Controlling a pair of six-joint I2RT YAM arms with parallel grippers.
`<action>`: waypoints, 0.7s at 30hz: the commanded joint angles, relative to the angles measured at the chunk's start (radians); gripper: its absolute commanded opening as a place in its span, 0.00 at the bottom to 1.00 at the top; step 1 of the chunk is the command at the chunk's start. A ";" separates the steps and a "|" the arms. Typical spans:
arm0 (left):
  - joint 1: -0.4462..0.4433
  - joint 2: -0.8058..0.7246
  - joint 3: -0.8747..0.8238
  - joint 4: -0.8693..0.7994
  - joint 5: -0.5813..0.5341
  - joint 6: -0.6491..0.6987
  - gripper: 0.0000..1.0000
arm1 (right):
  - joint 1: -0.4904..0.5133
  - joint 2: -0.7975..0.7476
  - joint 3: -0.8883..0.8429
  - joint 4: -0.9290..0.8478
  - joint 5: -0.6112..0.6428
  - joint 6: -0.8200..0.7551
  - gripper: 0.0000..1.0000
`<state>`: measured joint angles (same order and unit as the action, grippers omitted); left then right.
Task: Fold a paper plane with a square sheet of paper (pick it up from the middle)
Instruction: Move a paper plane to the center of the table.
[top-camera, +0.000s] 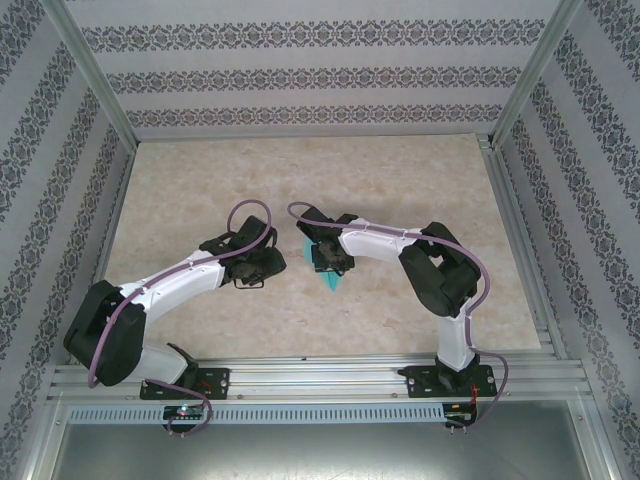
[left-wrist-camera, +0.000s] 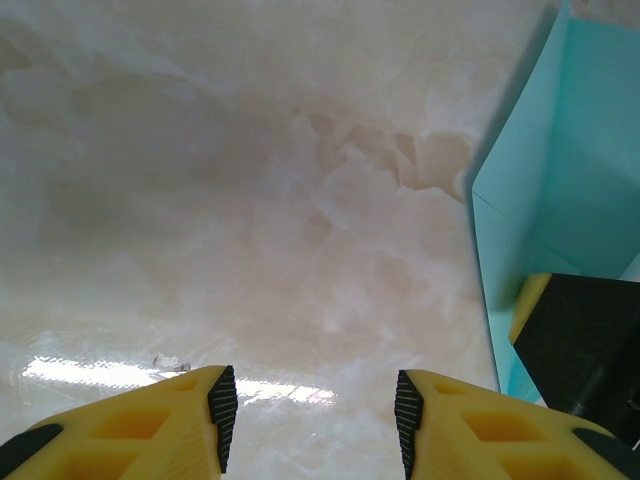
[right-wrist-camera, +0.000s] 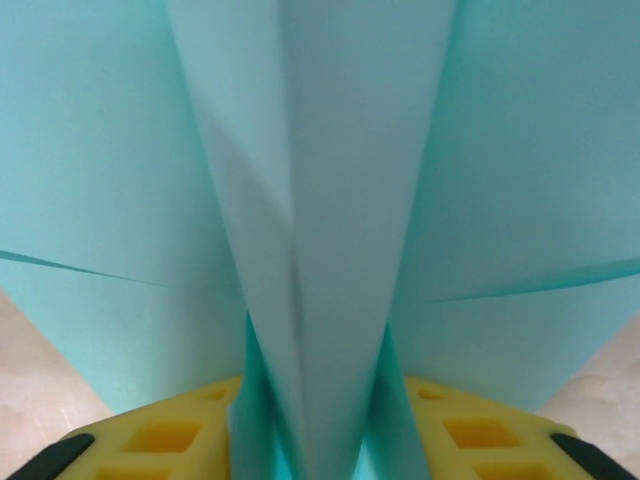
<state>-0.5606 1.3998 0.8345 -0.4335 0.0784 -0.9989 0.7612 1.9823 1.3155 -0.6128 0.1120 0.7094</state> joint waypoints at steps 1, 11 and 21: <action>0.016 0.011 0.022 -0.007 0.002 0.023 0.49 | -0.011 0.027 -0.015 -0.027 0.004 -0.001 0.43; 0.016 -0.002 0.018 -0.017 -0.012 0.025 0.49 | -0.014 -0.076 0.027 -0.067 0.038 -0.029 0.50; 0.016 -0.013 0.033 -0.037 -0.037 0.046 0.49 | -0.016 -0.235 0.014 -0.096 0.101 -0.046 0.56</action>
<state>-0.5606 1.3998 0.8356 -0.4355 0.0731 -0.9874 0.7498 1.8236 1.3197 -0.6754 0.1524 0.6800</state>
